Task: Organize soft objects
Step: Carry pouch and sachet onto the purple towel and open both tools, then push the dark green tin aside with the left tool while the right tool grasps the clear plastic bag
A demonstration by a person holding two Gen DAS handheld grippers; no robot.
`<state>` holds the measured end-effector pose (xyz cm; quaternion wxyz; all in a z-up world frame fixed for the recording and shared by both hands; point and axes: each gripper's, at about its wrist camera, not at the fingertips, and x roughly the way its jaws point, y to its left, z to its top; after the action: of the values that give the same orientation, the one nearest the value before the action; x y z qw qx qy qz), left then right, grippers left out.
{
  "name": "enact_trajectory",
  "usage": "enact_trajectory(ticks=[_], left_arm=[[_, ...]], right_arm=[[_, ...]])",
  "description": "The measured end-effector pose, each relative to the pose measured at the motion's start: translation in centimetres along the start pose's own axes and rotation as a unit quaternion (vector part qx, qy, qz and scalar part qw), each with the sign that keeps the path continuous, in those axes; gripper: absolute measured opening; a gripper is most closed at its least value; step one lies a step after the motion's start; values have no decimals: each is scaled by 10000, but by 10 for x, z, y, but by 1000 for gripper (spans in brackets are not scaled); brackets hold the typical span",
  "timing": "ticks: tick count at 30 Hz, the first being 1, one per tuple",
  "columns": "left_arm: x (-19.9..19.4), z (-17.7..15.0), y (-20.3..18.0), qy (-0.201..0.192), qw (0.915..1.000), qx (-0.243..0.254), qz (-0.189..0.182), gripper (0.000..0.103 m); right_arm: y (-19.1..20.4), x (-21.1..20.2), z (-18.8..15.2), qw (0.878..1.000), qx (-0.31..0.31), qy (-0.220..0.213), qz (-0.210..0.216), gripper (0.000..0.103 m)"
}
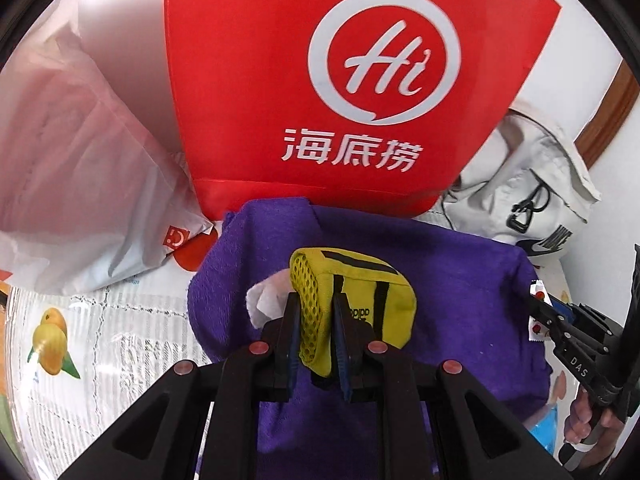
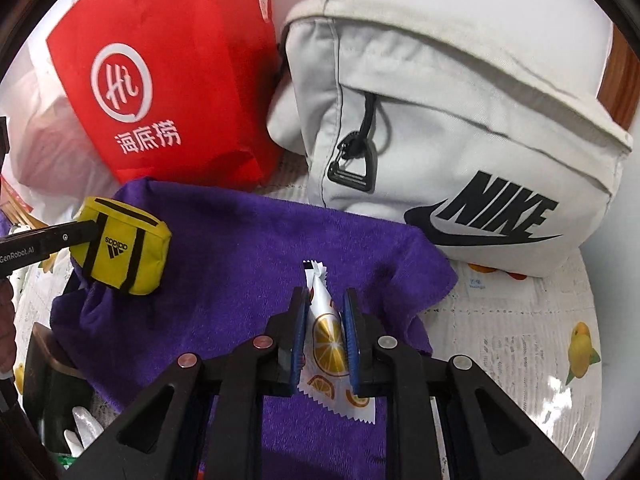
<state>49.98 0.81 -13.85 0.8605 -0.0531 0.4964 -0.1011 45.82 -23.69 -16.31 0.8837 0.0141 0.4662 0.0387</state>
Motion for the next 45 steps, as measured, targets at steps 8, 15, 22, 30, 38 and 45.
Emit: enact_trajectory(ticks=[8,15,22,30,38,45], left_arm=[[8,4,2,139,9998,-97,89,31],[-9,1,-7,-40,9987,160,485,59],[-44,-5,-11,-323,9967,125,730,72],[-102,-37,7,-618,9943,26,871,72],[-146,-86,5,-822,9950,36,571,72],[-169,-131,-5,-835,9940,174,681,72]], right_arm=[[-2,8,-1,10000,44,60,46,43],[-3,-7,-4,9999,71,2,120,63],[0,-30,-8,9999,87,47,123,70],[20,-73,-25,9996,-146,-239,-80,84],[35,-118,-63,9987,-42,-359,365,85],[47,-149,-103,9991,-113,-301,263,85]])
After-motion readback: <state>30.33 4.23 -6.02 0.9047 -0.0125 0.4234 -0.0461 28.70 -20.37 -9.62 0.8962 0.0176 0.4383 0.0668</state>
